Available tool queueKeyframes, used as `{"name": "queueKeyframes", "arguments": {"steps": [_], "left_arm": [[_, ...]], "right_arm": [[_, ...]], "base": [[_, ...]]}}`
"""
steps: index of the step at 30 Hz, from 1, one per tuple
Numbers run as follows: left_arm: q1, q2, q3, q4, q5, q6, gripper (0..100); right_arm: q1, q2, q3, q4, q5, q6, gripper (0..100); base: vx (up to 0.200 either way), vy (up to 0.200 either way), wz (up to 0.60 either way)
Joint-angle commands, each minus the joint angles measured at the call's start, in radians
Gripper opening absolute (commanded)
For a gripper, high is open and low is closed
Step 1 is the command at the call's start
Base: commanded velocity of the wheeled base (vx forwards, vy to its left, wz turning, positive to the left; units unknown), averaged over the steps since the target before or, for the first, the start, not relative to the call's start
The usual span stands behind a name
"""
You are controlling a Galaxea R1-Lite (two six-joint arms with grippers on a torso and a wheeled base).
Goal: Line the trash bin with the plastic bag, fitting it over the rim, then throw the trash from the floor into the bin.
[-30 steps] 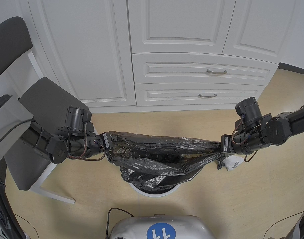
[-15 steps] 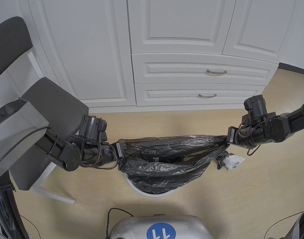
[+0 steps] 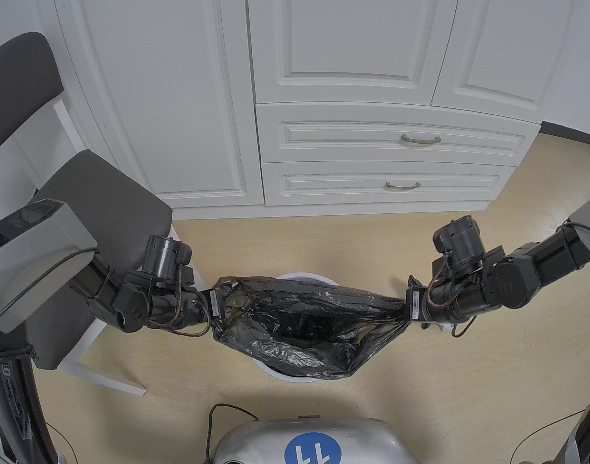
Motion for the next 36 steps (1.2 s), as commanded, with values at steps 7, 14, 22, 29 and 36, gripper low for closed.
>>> {"name": "queueKeyframes", "arguments": {"steps": [7, 14, 22, 29, 36], "left_arm": [[0.042, -0.046, 0.125, 0.005, -0.074, 0.185, 0], [0.038, -0.054, 0.2, 0.002, -0.101, 0.3, 0], [0.036, -0.043, 0.247, 0.0, -0.138, 0.417, 0], [0.015, 0.049, 0.221, -0.069, -0.058, 0.406, 0], [-0.011, 0.103, 0.247, -0.27, 0.069, 0.357, 0]], "right_arm": [[-0.037, -0.054, 0.147, 0.019, 0.009, -0.224, 0], [-0.023, -0.066, 0.244, 0.039, 0.009, -0.384, 0], [0.043, -0.013, 0.282, 0.033, 0.024, -0.416, 0], [0.044, 0.076, 0.233, 0.001, 0.015, -0.372, 0], [0.035, 0.102, 0.273, -0.171, -0.044, -0.33, 0]], "base": [[0.0, 0.0, 0.0], [0.0, 0.0, 0.0], [0.0, 0.0, 0.0], [0.0, 0.0, 0.0], [0.0, 0.0, 0.0]]}}
